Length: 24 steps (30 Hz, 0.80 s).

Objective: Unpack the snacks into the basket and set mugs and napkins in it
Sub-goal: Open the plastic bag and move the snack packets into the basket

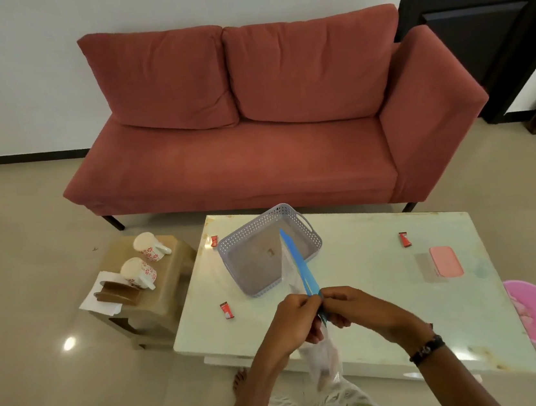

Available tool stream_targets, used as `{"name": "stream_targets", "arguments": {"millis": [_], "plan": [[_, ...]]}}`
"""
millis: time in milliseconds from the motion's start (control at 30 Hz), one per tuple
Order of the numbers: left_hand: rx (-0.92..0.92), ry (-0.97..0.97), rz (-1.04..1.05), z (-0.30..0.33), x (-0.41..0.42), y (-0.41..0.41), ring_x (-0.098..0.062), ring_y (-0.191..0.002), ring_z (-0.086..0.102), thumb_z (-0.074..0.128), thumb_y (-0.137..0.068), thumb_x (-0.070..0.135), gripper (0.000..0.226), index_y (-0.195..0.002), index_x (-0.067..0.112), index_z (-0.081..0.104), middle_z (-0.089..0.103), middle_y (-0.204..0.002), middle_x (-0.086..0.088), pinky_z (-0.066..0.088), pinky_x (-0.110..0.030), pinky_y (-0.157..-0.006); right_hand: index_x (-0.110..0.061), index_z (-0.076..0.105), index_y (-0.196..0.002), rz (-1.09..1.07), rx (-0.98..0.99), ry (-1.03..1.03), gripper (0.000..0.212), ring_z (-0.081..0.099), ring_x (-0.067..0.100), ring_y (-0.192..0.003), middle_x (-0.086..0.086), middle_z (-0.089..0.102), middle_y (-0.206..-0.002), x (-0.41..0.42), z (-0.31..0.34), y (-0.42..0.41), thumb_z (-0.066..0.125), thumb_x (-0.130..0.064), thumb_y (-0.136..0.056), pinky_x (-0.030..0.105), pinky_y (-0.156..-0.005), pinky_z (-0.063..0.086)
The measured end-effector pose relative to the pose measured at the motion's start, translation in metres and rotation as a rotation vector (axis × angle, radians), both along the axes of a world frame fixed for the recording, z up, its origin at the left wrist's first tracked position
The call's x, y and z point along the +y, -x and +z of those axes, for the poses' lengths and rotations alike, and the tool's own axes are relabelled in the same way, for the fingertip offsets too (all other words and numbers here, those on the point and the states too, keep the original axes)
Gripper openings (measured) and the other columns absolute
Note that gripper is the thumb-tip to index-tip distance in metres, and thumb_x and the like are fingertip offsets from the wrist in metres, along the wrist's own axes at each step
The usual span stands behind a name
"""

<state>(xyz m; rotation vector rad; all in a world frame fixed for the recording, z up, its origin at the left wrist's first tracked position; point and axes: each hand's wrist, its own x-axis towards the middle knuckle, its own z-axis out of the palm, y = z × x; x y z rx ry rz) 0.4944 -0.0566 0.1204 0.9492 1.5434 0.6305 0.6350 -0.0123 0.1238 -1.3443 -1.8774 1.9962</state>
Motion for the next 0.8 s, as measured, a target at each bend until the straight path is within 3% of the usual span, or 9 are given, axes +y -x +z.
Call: {"name": "stream_targets", "arguments": {"millis": [133, 333, 433, 533, 667, 800], "plan": [[-0.143, 0.031, 0.006, 0.004, -0.004, 0.008, -0.008, -0.046, 0.052, 0.042, -0.094, 0.018, 0.032, -0.065, 0.014, 0.055, 0.052, -0.054, 0.001, 0.044, -0.019, -0.053, -0.013, 0.058, -0.079, -0.110, 0.153, 0.164, 0.026, 0.040, 0.008, -0.060, -0.004, 0.052, -0.068, -0.011, -0.007, 0.001, 0.040, -0.018, -0.098, 0.017, -0.060, 0.037], [-0.238, -0.026, 0.090, -0.003, -0.023, -0.003, -0.008, -0.044, 0.048, 0.042, -0.094, 0.009, 0.034, -0.063, 0.011, 0.054, 0.050, -0.050, 0.003, 0.040, -0.017, -0.048, -0.014, 0.056, -0.068, -0.087, 0.091, 0.175, 0.031, 0.037, 0.008, -0.056, 0.000, 0.047, -0.063, -0.016, -0.007, -0.006, 0.041, -0.018, -0.096, 0.016, -0.056, 0.034], [-0.333, -0.081, 0.192, -0.003, -0.023, -0.006, -0.008, -0.042, 0.041, 0.041, -0.095, 0.006, 0.039, -0.058, 0.012, 0.050, 0.043, -0.048, 0.003, 0.036, -0.016, -0.046, -0.009, 0.048, -0.072, -0.279, 0.215, 0.151, 0.026, 0.034, 0.018, -0.062, 0.014, 0.039, -0.073, -0.025, -0.012, -0.001, 0.044, -0.024, -0.094, 0.023, -0.060, 0.034], [-0.416, -0.157, 0.250, -0.003, -0.021, -0.010, -0.006, -0.043, 0.037, 0.038, -0.097, 0.005, 0.041, -0.058, 0.014, 0.050, 0.038, -0.049, 0.003, 0.033, -0.015, -0.045, -0.010, 0.047, -0.079, -0.382, 0.317, 0.144, 0.022, 0.027, 0.031, -0.069, 0.016, 0.037, -0.075, -0.027, -0.012, 0.003, 0.046, -0.029, -0.090, 0.029, -0.063, 0.031], [-0.404, -0.214, 0.274, -0.005, -0.016, -0.012, -0.006, -0.043, 0.037, 0.037, -0.098, 0.007, 0.036, -0.065, 0.011, 0.050, 0.038, -0.048, 0.005, 0.031, -0.015, -0.045, -0.010, 0.043, -0.073, -0.474, 0.366, 0.114, 0.025, 0.026, 0.012, -0.053, 0.002, 0.031, -0.057, -0.029, -0.007, 0.006, 0.039, -0.014, -0.097, 0.024, -0.056, 0.030], [-0.367, -0.247, 0.263, -0.006, -0.017, -0.012, -0.005, -0.044, 0.036, 0.037, -0.098, 0.007, 0.037, -0.063, 0.012, 0.048, 0.038, -0.047, 0.007, 0.032, -0.015, -0.047, -0.013, 0.044, -0.066, -0.531, 0.400, 0.102, 0.032, 0.027, 0.010, -0.051, -0.001, 0.032, -0.054, -0.033, -0.007, 0.010, 0.038, -0.012, -0.097, 0.025, -0.056, 0.030]]}}
